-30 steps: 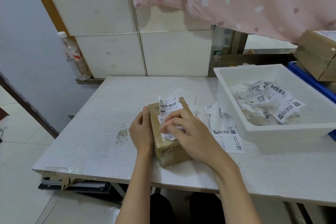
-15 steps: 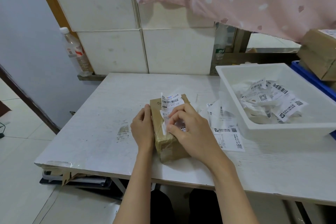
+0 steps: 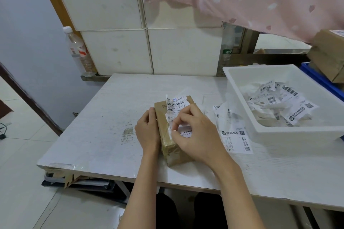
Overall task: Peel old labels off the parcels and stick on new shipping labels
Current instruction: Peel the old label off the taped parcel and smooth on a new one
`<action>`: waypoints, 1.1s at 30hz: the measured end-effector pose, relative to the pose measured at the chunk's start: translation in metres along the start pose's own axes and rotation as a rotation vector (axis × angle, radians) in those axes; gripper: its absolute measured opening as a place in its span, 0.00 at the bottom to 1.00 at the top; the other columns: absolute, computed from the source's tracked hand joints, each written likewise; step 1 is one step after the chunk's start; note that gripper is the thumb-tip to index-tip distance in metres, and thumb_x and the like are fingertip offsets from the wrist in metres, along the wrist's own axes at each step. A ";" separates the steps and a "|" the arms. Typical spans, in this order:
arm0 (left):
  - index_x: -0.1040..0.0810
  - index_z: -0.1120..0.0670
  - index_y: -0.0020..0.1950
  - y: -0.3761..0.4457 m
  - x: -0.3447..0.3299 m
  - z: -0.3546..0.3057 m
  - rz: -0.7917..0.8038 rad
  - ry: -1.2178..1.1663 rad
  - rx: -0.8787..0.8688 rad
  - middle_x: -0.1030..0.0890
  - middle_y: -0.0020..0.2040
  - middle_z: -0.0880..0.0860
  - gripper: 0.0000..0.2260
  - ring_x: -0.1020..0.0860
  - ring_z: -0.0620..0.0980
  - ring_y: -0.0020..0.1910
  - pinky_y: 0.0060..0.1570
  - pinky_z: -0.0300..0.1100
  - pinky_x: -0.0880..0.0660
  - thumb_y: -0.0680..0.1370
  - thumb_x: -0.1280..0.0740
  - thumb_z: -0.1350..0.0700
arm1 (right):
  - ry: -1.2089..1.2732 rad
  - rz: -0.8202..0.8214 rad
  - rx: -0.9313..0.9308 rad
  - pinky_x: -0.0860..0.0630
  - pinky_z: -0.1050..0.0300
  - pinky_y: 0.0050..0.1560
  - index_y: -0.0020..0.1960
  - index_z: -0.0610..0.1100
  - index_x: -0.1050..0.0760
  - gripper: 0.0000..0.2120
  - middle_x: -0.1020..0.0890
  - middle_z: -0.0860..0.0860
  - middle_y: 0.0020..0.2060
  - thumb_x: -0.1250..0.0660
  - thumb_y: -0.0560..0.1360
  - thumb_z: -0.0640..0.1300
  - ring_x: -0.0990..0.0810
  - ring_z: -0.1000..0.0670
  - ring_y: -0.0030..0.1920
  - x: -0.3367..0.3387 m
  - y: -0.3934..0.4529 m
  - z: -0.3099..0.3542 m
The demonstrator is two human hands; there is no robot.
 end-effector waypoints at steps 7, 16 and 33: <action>0.36 0.51 0.29 0.000 -0.001 0.001 0.006 0.013 -0.001 0.34 0.23 0.45 0.21 0.39 0.43 0.26 0.32 0.43 0.42 0.82 0.40 0.52 | -0.039 -0.122 -0.025 0.23 0.55 0.48 0.36 0.47 0.26 0.07 0.24 0.57 0.45 0.30 0.71 0.40 0.20 0.58 0.45 -0.009 0.002 -0.002; 0.35 0.51 0.26 0.000 0.000 -0.002 -0.002 -0.032 0.048 0.34 0.24 0.46 0.23 0.38 0.45 0.27 0.34 0.44 0.40 0.81 0.39 0.49 | 0.114 0.019 -0.082 0.24 0.54 0.56 0.35 0.49 0.25 0.09 0.25 0.57 0.44 0.33 0.71 0.37 0.26 0.63 0.56 0.000 0.005 -0.003; 0.32 0.51 0.29 -0.002 0.001 -0.003 0.024 -0.025 -0.023 0.32 0.22 0.44 0.22 0.36 0.43 0.26 0.33 0.43 0.39 0.81 0.36 0.45 | -0.008 -0.096 -0.004 0.23 0.51 0.51 0.39 0.44 0.24 0.04 0.27 0.58 0.44 0.31 0.72 0.39 0.21 0.57 0.48 -0.005 0.003 -0.007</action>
Point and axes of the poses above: each hand's wrist, its own y-axis towards the middle knuckle, its own x-axis out of the back of the hand, z = x × y, the point moved 1 cm from there along y, towards the middle knuckle
